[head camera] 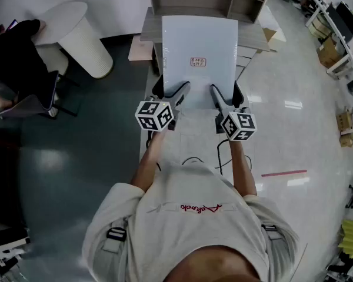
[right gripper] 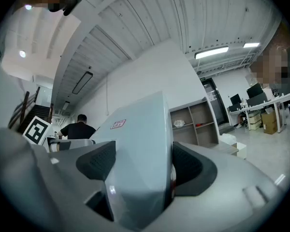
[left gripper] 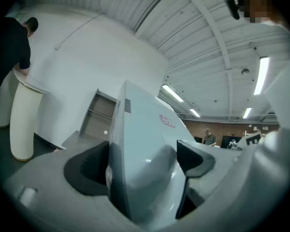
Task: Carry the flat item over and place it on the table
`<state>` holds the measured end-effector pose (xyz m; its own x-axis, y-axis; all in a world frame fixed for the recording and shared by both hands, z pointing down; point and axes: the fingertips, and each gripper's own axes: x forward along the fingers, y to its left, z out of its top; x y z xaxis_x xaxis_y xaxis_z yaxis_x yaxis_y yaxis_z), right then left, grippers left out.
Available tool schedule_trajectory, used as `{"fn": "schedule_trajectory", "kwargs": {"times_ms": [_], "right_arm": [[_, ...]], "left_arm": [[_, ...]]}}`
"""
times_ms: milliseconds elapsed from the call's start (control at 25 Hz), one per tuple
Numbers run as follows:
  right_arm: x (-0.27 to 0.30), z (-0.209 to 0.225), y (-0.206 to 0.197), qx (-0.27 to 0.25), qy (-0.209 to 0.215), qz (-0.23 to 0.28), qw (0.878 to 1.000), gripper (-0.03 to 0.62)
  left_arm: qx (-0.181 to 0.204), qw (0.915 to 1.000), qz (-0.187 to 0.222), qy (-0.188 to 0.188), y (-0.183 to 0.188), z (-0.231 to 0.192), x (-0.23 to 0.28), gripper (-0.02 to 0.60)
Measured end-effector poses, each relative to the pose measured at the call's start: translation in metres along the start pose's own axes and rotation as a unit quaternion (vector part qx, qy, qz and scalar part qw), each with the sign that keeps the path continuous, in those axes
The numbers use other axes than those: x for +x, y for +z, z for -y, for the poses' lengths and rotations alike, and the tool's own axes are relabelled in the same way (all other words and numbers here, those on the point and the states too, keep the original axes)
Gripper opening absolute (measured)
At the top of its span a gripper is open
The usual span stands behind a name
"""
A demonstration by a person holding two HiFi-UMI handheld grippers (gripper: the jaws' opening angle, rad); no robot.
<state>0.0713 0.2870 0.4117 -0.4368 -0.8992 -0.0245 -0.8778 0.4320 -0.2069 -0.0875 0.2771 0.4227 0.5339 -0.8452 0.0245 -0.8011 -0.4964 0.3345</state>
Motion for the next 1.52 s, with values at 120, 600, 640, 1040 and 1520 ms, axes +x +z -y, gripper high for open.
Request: {"fn": "schedule_trajectory", "kwargs": {"times_ms": [120,600,640,1040,1520], "right_arm": [[0.003,0.003,-0.003,0.003,0.000,0.002,1.000,0.377],[0.001,0.040,-0.003,0.020,0.008,-0.003,1.000,0.377],[0.001,0.043,-0.002,0.019,0.009,-0.003,1.000,0.377],[-0.007,0.066,-0.001,0.022,0.019,0.002,1.000,0.377],[0.014,0.087,-0.014,0.030,0.013,-0.006,0.999,0.377]], "left_arm": [[0.003,1.0000,0.000,-0.001,-0.001,-0.001,0.004,0.445],[0.005,0.9999,-0.009,0.012,-0.014,0.017,0.031,0.443],[0.007,0.9999,-0.007,0.014,-0.014,0.020,0.033,0.445],[0.016,0.9996,-0.004,0.024,-0.023,0.037,0.046,0.443],[0.014,0.9995,-0.014,0.026,-0.032,0.024,0.073,0.443]]}}
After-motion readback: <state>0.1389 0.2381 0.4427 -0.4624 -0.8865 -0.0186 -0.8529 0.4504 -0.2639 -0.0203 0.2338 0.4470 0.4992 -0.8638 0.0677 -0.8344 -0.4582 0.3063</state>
